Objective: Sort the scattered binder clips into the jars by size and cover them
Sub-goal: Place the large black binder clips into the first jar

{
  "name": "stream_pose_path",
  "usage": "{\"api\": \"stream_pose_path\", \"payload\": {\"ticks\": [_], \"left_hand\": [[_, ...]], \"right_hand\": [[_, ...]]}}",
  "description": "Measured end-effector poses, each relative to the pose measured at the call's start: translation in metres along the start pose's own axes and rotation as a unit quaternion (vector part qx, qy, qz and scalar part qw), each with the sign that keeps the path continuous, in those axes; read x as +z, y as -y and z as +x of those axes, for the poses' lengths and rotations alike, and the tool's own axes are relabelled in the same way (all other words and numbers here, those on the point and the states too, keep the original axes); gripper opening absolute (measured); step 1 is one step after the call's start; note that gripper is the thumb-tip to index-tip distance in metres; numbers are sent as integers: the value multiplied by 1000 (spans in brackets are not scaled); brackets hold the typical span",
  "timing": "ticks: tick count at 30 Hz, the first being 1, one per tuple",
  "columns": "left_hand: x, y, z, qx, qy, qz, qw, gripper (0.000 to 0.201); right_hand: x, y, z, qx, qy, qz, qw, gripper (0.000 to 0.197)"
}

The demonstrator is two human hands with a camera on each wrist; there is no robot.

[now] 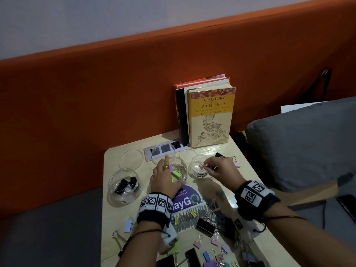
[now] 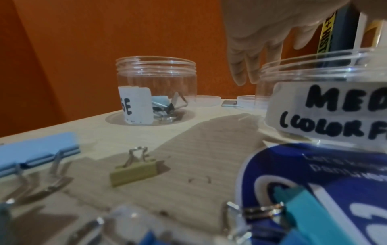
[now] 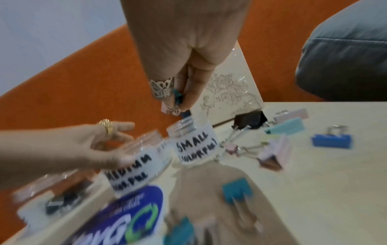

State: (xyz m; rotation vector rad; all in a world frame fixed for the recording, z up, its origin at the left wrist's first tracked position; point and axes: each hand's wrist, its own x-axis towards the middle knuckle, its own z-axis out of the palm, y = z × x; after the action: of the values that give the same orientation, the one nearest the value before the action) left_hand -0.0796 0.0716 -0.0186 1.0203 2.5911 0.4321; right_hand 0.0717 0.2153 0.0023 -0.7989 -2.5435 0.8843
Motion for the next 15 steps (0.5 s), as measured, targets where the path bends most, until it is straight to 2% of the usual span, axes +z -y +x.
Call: {"api": "stream_pose_path", "payload": {"ticks": [4, 7, 9, 13, 15], "left_hand": [[3, -3, 2, -14, -17, -43, 999, 114], [3, -2, 3, -9, -16, -49, 999, 111], [2, -1, 2, -1, -4, -32, 999, 108], [-4, -4, -7, 21, 3, -13, 1000, 103], [-6, -11, -19, 70, -27, -5, 997, 90]], "right_hand": [[-3, 6, 24, 58, -23, 33, 998, 17], [0, 2, 34, 92, 19, 35, 995, 31], [-1, -2, 36, 85, 33, 13, 996, 38], [-8, -12, 32, 61, -9, 0, 998, 26], [-10, -27, 30, 82, -38, -29, 996, 21]]}}
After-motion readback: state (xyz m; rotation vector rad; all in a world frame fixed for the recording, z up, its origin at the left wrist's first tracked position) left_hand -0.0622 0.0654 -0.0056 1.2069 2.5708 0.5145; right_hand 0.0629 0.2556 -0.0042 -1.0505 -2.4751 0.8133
